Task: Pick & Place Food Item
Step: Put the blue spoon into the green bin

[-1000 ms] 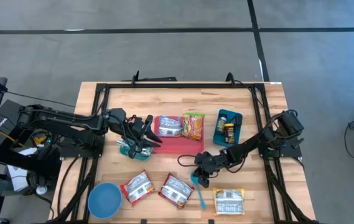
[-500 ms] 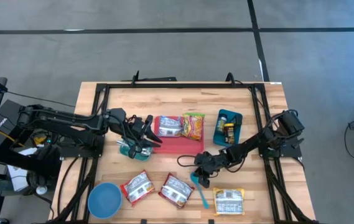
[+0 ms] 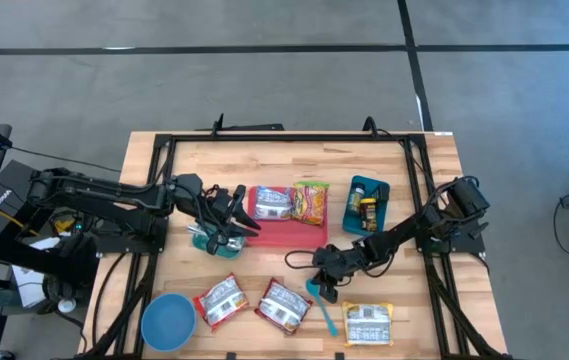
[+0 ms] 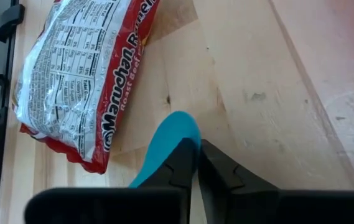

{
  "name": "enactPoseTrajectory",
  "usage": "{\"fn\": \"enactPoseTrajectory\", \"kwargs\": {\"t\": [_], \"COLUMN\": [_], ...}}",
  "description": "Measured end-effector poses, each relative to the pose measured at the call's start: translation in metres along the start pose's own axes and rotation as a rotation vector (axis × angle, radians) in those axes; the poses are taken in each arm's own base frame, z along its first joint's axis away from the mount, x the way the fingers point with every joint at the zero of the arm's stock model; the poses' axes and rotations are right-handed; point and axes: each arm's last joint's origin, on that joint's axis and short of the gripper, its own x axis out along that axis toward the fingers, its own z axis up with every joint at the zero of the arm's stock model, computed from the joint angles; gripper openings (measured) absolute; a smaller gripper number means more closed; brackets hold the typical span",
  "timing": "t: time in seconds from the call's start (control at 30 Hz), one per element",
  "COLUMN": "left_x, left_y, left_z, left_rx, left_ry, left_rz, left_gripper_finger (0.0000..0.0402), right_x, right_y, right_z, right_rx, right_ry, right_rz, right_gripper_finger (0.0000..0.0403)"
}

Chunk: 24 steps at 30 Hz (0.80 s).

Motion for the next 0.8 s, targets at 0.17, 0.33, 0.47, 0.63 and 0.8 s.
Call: {"fn": "enactPoseTrajectory", "kwargs": {"t": [0.17,0.33,0.47,0.63,0.8], "left_x": [0.0,0.0,0.0,0.0,0.0], "left_y": [0.0,0.0,0.0,0.0,0.0], "left_z": [0.0,0.0,0.0,0.0,0.0], "left_rx": [0.0,0.0,0.0,0.0,0.0], "left_ry": [0.0,0.0,0.0,0.001,0.001], "left_rz": [0.0,0.0,0.0,0.0,0.0], "left_gripper_finger": [0.0072,0.0072,0.0072,0.0072,0.0072], "right_x": [0.0,-0.001,-0.005,-0.016,-0.037], "right_y": [0.0,0.0,0.001,0.007,0.012], "right_z": [0.0,0.0,0.002,0.008,0.015], "right_rx": [-0.008,-0.011,-0.035,-0.069,-0.104], "right_ry": [-0.001,-0.003,-0.007,-0.041,-0.097], "right_rz": [0.0,-0.002,-0.001,0.016,-0.031], "right_gripper_finger": [0.0004,0.0003,0.0001,0.0,0.0]}}
